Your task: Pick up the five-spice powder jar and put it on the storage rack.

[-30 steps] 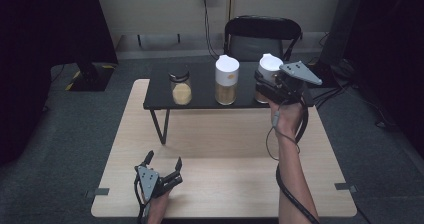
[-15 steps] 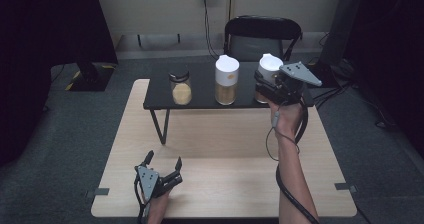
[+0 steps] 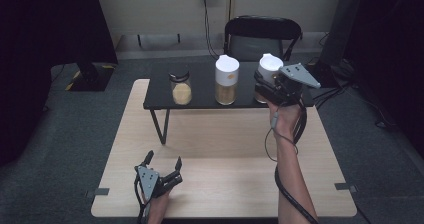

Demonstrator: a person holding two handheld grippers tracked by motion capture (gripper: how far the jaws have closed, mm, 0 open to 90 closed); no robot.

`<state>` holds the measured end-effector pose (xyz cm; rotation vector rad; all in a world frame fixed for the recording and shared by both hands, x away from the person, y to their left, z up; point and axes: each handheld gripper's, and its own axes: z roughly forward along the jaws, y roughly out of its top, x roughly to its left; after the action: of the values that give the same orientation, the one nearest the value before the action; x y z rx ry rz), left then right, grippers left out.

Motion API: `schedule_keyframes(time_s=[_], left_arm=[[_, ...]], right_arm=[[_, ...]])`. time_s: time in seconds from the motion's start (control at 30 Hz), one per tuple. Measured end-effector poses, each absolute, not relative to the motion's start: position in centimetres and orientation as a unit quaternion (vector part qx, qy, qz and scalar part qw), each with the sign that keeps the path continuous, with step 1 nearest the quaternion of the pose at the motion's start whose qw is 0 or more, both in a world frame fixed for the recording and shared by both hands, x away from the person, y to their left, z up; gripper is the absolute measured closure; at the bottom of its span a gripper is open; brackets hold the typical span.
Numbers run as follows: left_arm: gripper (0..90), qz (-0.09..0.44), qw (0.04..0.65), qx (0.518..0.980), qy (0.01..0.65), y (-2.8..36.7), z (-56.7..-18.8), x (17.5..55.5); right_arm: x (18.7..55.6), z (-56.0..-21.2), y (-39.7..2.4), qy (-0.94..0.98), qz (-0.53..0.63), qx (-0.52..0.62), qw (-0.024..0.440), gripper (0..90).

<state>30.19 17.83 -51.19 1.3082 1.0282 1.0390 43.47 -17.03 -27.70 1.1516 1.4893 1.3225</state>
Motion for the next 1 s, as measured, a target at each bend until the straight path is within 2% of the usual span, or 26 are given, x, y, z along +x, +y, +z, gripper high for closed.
schedule_keyframes(time_s=[0.67, 0.8, 0.9, 1.0], left_arm=[[4.5, 0.439, 0.557, 0.555, 0.436, 17.81, -51.18, 30.24], [4.6, 0.439, 0.556, 0.555, 0.436, 17.77, -51.18, 30.3], [4.6, 0.439, 0.557, 0.554, 0.436, 17.77, -51.18, 30.29], [4.6, 0.439, 0.558, 0.554, 0.435, 17.79, -51.19, 30.27]], right_arm=[[43.5, -27.69, -17.27, 0.583, 0.536, 0.462, 0.399, 23.0], [43.59, -27.89, -17.3, 0.581, 0.538, 0.464, 0.398, 18.2], [43.51, -28.12, -17.27, 0.571, 0.542, 0.463, 0.407, 6.3], [43.36, -28.05, -17.33, 0.566, 0.538, 0.466, 0.417, 2.1]])
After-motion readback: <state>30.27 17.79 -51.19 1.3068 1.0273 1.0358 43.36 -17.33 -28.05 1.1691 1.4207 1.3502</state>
